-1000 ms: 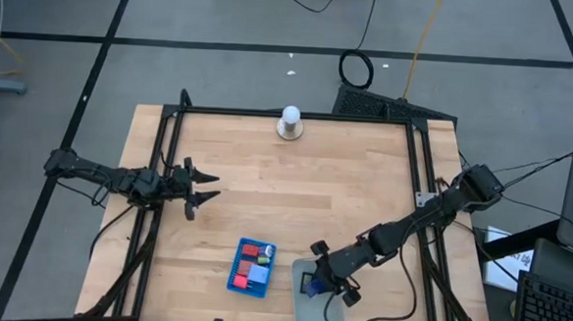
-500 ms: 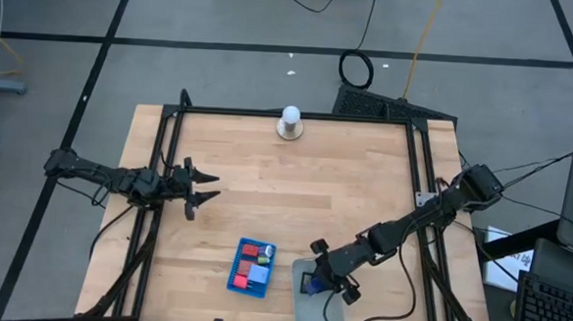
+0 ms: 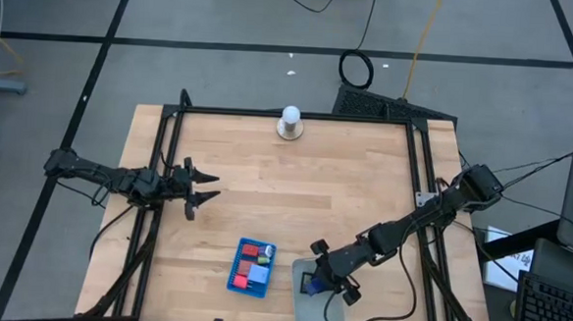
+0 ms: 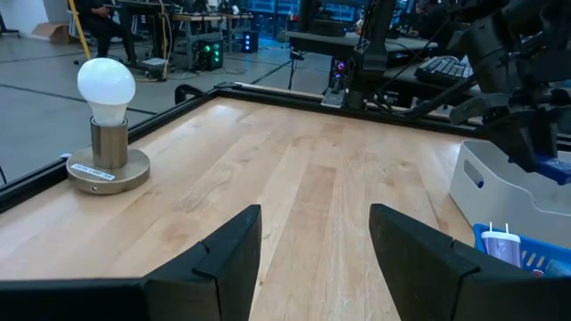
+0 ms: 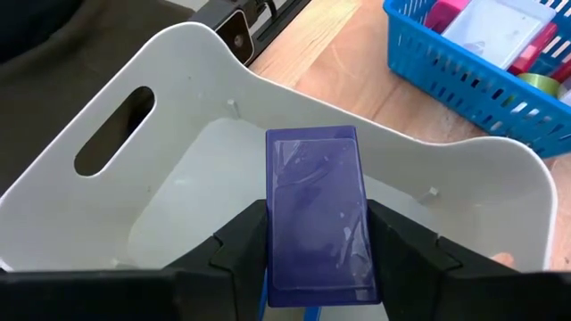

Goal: Pick & Place Office items
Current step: Put the blue digital timer into the gray bin, then return to Home Position

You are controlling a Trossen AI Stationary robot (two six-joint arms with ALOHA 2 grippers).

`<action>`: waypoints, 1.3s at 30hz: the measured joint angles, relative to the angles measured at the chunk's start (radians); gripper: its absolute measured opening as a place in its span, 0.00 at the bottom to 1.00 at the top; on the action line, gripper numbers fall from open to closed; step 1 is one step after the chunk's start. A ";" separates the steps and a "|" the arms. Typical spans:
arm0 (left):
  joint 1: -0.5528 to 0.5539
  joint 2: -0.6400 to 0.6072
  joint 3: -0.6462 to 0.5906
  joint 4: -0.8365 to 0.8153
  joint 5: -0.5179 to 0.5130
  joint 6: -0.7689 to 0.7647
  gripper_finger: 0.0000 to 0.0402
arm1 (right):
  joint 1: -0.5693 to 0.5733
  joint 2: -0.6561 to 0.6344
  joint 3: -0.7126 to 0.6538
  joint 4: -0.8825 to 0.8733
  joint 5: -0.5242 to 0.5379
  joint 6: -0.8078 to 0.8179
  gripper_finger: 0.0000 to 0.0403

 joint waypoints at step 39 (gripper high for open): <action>0.000 0.000 0.000 0.000 0.000 0.000 0.53 | -0.019 -0.166 -0.002 -0.127 -0.001 0.101 0.55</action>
